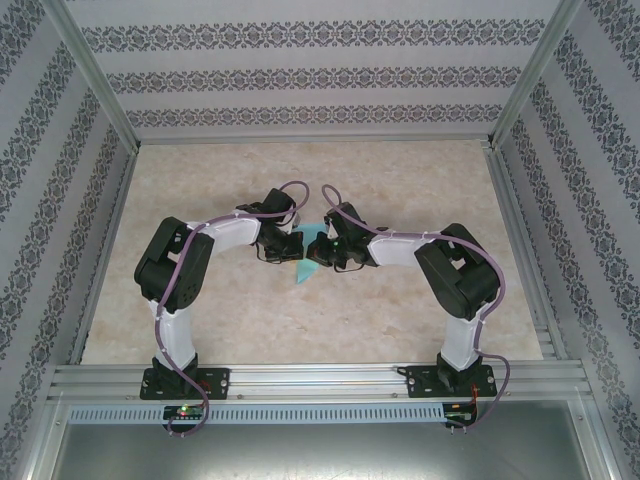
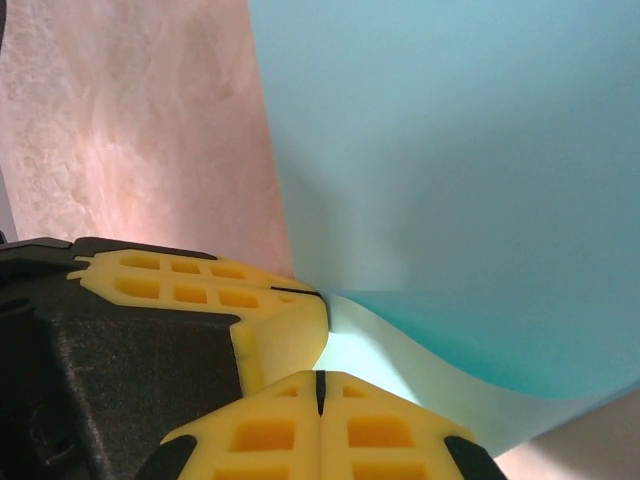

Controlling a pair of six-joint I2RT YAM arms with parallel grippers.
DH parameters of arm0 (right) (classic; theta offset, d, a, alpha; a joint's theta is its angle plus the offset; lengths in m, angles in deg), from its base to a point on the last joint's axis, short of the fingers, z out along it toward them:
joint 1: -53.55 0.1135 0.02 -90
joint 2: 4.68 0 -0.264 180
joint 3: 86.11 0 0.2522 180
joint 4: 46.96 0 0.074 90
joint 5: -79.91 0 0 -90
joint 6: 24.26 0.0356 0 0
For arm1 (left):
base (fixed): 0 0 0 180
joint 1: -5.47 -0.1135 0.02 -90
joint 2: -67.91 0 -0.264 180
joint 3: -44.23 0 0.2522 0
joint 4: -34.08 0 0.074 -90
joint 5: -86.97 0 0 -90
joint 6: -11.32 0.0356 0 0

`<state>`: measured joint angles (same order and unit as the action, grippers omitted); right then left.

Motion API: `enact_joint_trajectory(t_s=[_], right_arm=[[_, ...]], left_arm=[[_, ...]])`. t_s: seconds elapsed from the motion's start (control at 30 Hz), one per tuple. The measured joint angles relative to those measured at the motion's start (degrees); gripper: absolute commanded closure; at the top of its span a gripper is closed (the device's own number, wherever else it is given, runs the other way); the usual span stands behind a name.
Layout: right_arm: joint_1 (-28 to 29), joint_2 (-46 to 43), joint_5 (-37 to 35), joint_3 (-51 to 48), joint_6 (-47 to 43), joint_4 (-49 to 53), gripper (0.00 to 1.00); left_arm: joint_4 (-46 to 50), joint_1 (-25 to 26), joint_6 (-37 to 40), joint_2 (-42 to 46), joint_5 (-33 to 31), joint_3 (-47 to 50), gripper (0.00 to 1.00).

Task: Fold a paper plane with a square sheet of paper (pick it up from the middle)
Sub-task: Third fold the triangle at the center of the table.

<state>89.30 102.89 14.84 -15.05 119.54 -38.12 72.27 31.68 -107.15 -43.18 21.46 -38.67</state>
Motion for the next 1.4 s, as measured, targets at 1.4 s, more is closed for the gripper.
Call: enact_joint_trajectory(t_s=[1.4], right_arm=[[-0.5, -1.2, -8.5, -4.6, -2.8, -3.1, 1.00]], left_arm=[[3.5, 0.8, 3.7, -1.5, -2.5, -2.9, 1.00]])
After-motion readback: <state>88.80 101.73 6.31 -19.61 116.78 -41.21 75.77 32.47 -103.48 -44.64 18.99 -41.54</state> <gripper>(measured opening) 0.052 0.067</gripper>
